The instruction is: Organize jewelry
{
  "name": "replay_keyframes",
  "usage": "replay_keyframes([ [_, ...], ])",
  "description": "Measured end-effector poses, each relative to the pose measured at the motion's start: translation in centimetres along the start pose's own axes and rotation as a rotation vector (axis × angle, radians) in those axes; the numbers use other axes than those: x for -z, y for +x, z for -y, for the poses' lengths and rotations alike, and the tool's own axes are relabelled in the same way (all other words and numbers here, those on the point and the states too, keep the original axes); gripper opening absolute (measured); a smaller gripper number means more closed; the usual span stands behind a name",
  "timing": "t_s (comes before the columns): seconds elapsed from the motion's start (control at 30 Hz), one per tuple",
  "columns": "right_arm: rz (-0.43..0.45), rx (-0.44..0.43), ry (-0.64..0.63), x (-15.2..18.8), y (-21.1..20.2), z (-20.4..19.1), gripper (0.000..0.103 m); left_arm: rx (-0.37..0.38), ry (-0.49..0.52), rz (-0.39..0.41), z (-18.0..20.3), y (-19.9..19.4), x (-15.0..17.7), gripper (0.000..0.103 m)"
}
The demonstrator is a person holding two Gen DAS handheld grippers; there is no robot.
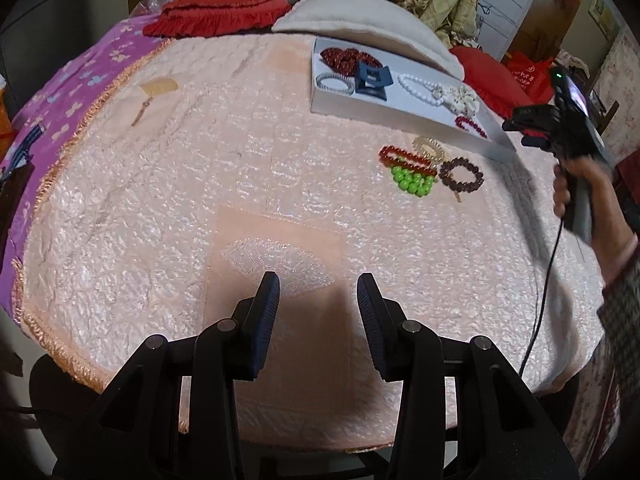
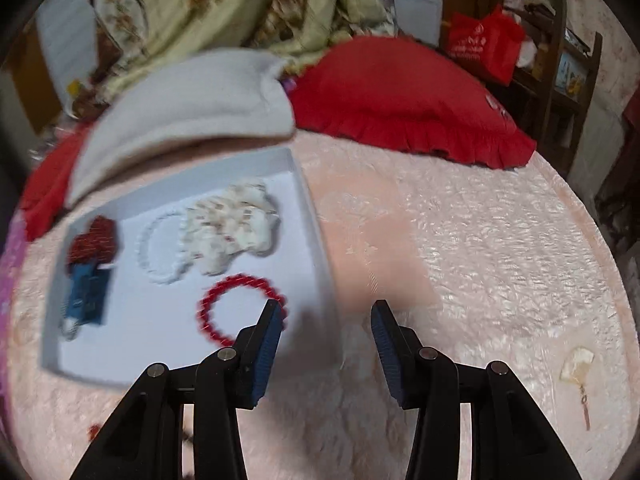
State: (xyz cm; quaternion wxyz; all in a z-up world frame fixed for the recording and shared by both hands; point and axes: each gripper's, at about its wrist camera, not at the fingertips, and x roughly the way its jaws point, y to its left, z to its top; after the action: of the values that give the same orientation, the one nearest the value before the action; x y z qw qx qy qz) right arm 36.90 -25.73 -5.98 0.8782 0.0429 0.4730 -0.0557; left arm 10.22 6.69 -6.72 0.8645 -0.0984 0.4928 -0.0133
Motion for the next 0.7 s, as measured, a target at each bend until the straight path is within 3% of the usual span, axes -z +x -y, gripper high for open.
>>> replay_keyframes([
  [0.1, -0.071, 0.030, -0.003, -0.1, 2.1, 0.0, 0.014, 0.004, -0.002, -0.018, -0.4, 0.7, 0.0, 0.040],
  [0.2, -0.098, 0.020, -0.008, 0.9, 2.5, 0.0, 0.013, 0.000, -0.013, -0.019, -0.8, 1.0, -0.1, 0.040],
  [0.57, -0.079, -0.078, -0.009, 4.6, -0.3, 0.3, 0.013, -0.015, -0.009, 0.008, -0.5, -0.7, 0.2, 0.040],
  [0.63, -0.019, -0.077, 0.001, 4.7, -2.0, 0.5, 0.017, -0.025, 0.001, 0.025, -0.2, -1.5, 0.4, 0.040],
  [0.7, 0.044, -0.065, 0.001, 4.8, -4.2, 0.7, 0.034, -0.042, 0.013, 0.051, 0.2, -2.6, 0.7, 0.040],
])
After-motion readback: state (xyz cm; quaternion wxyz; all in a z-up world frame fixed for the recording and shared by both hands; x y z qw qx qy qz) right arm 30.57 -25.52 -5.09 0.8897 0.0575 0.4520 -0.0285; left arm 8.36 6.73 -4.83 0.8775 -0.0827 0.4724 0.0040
